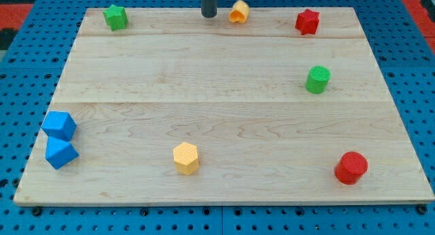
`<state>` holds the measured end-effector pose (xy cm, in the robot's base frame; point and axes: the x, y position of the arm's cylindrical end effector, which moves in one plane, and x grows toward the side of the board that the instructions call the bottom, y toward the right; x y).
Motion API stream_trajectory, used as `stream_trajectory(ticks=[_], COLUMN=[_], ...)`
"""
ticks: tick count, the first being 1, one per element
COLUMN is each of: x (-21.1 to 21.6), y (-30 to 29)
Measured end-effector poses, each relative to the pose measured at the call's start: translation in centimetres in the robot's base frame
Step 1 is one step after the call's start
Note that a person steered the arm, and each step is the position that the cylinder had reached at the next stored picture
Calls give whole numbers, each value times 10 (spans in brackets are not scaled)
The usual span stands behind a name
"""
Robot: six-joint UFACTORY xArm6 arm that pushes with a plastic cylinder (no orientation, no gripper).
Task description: Point at the green star
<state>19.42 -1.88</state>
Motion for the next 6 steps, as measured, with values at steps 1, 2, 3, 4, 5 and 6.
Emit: stream_trajectory(ticks=[1,2,3,4,5,6], x=[-1,-1,-2,-2,-2,-3], y=[-2,-13,-15,-15,-46,-115])
